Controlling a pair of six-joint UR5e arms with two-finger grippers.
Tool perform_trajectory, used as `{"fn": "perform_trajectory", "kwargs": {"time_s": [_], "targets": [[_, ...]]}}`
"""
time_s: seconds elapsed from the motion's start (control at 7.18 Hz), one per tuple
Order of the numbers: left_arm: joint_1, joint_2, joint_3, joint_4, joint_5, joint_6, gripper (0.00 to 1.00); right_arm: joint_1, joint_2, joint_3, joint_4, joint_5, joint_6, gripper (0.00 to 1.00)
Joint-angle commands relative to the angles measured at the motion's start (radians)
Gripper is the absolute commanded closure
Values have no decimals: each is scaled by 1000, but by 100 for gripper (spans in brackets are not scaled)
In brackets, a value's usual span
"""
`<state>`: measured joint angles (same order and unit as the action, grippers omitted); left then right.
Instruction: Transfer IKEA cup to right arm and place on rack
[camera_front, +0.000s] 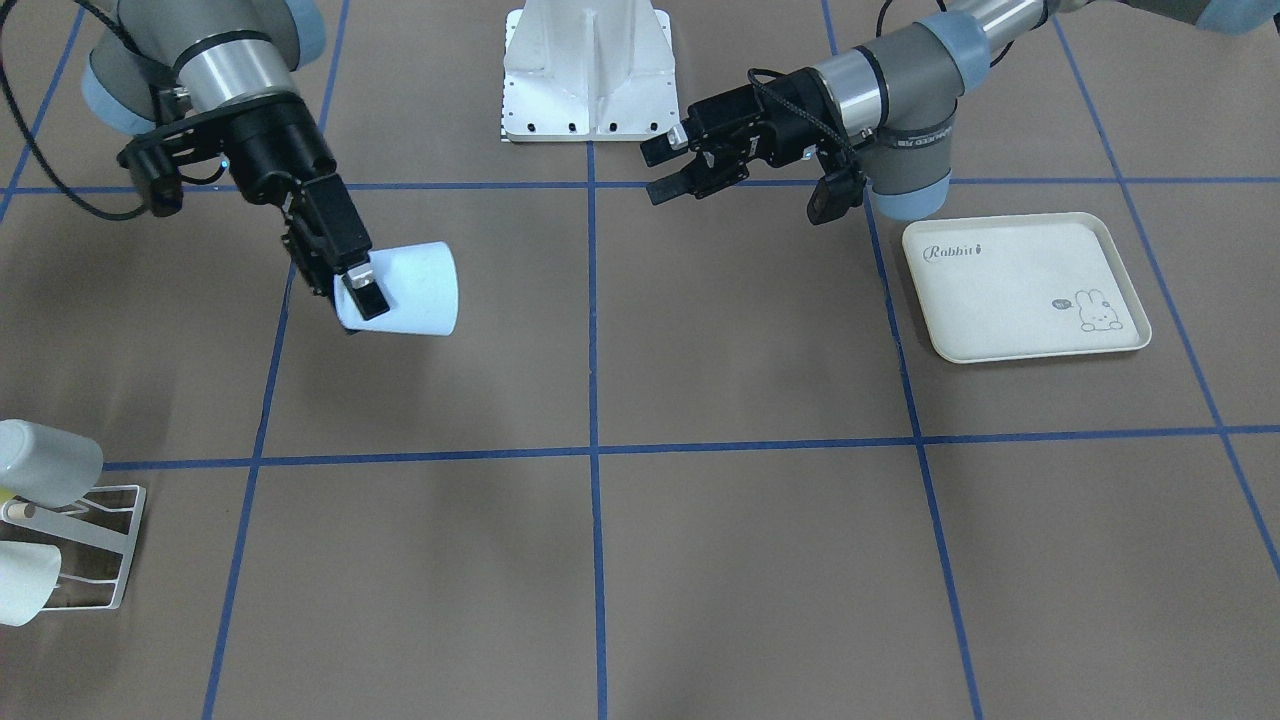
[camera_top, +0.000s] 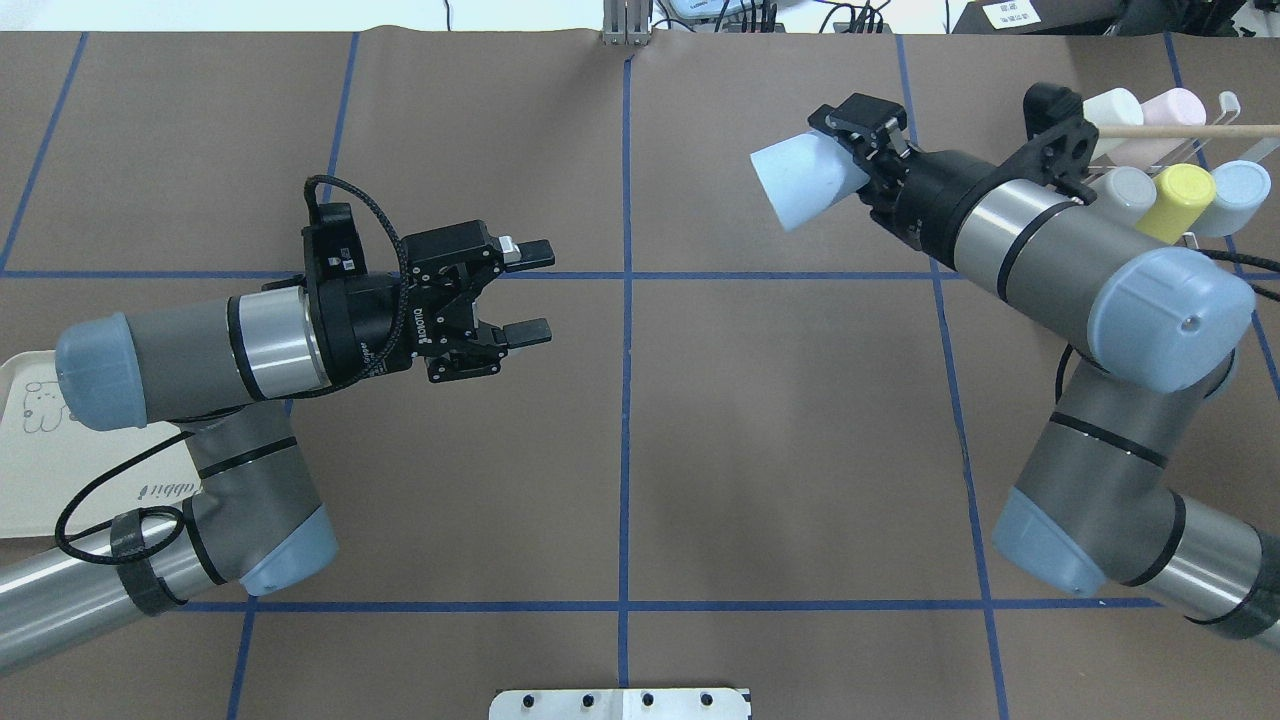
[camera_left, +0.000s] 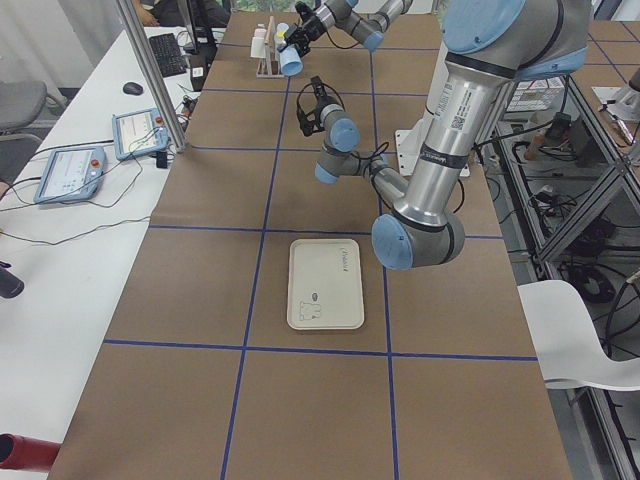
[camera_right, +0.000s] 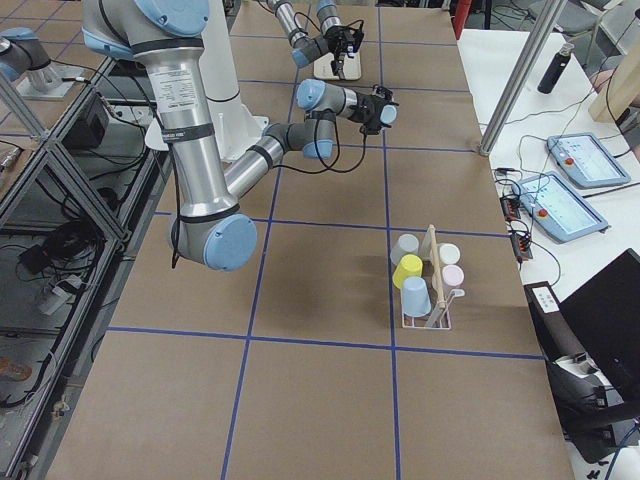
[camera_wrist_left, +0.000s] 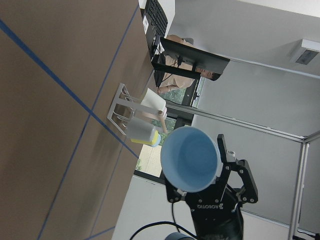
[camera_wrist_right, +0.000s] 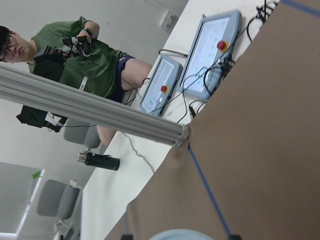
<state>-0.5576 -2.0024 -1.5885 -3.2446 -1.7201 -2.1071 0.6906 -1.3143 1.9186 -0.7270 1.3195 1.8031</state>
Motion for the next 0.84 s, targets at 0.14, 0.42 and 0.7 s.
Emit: {"fn": "perform_trajectory", "kwargs": {"time_s": [0.14, 0.42, 0.7], "targets": [[-15, 4, 64, 0, 0, 56, 2, 267, -53, -77, -124, 0, -482, 98], [-13, 4, 71, 3, 0, 56, 1, 441, -59, -206, -112, 3, -669, 93], [-13, 5, 79, 3, 2, 55, 1, 509, -71, -367, 43, 3, -735, 91]]}}
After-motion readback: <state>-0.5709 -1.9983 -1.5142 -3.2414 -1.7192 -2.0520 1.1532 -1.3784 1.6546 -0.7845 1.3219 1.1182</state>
